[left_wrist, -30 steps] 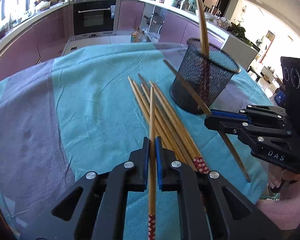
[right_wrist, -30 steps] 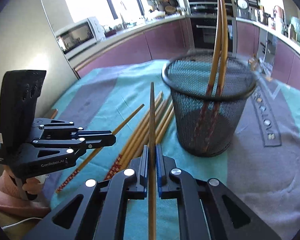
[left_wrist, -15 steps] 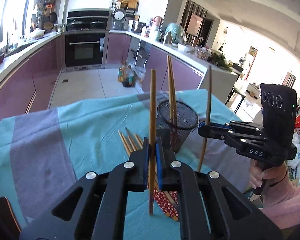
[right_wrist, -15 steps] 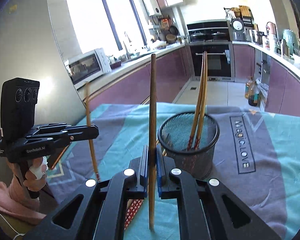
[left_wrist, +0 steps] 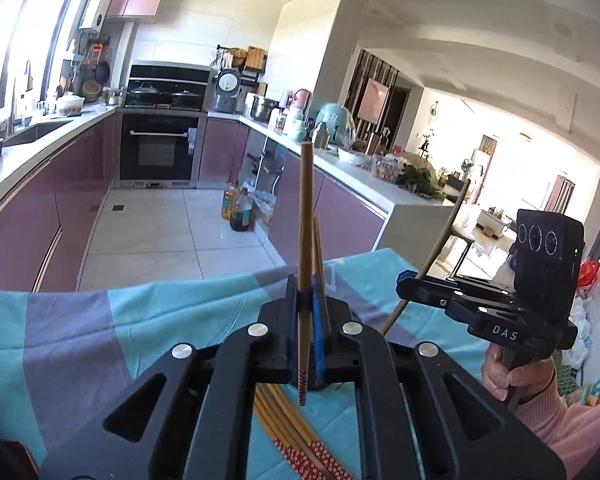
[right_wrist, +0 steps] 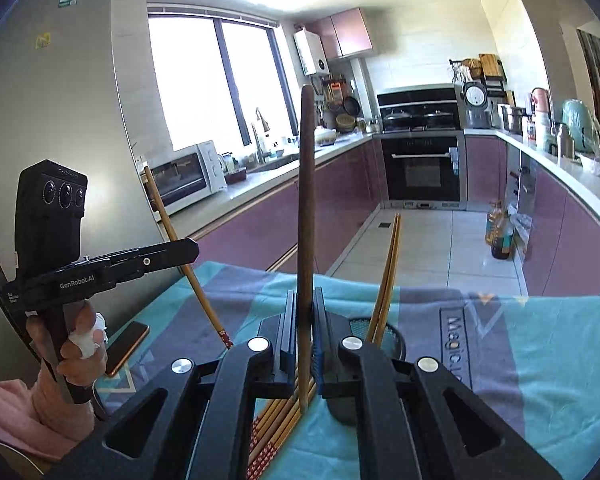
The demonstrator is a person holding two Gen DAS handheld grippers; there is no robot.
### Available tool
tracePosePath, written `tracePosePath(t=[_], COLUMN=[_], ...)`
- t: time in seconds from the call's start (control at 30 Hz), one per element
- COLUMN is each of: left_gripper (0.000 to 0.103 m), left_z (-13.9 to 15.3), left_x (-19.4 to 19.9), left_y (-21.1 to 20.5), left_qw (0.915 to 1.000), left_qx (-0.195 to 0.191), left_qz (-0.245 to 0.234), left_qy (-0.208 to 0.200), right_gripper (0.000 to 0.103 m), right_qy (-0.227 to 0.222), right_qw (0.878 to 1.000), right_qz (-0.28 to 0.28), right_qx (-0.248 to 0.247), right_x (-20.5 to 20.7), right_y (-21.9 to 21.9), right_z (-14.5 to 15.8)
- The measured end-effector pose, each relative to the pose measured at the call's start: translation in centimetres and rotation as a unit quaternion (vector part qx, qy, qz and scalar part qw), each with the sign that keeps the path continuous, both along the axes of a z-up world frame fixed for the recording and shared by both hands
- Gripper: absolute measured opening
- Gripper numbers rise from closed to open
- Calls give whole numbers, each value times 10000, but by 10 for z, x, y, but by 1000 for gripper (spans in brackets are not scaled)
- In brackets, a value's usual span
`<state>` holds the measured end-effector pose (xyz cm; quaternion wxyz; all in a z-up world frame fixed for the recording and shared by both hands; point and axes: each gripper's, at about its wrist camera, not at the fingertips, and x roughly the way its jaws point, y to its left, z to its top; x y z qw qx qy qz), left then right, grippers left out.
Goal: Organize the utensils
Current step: 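Lift both chopsticks upright and carry them over the mesh cup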
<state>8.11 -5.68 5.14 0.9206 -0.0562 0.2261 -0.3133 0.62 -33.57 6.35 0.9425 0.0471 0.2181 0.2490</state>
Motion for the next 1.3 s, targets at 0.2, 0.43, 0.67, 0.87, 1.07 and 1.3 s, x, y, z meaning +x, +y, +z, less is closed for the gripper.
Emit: tracePosePath(t=[0.2, 0.43, 0.67, 0.87, 1.07, 1.3], left_gripper=[7, 7, 7, 7, 7, 7], left_z=[26, 34, 14, -14, -32, -46], left_x=[5, 12, 22, 32, 43, 60], left_y=[-19, -49, -76, -86, -89, -93], left_qw=[9995, 9991, 9989, 9970, 9941, 9923], left_qx=[-106, -14, 383, 668, 884, 951], left_qz=[-125, -130, -208, -342, -445, -409], left_qy=[-253, -394, -170, 174, 451, 686], right_gripper=[6, 6, 6, 6, 6, 6], right_qy=[-200, -349, 9, 483, 914, 1063], right_qw=[9997, 9991, 9994, 9982, 9948, 9929], right_qz=[-112, -258, -329, -281, -262, -372], right_qx=[-8, -4, -85, -201, -357, -372], right_x=[6, 18, 39, 52, 64, 73], right_y=[-5, -12, -11, -5, 0, 3], right_z=[18, 26, 5, -19, -41, -51])
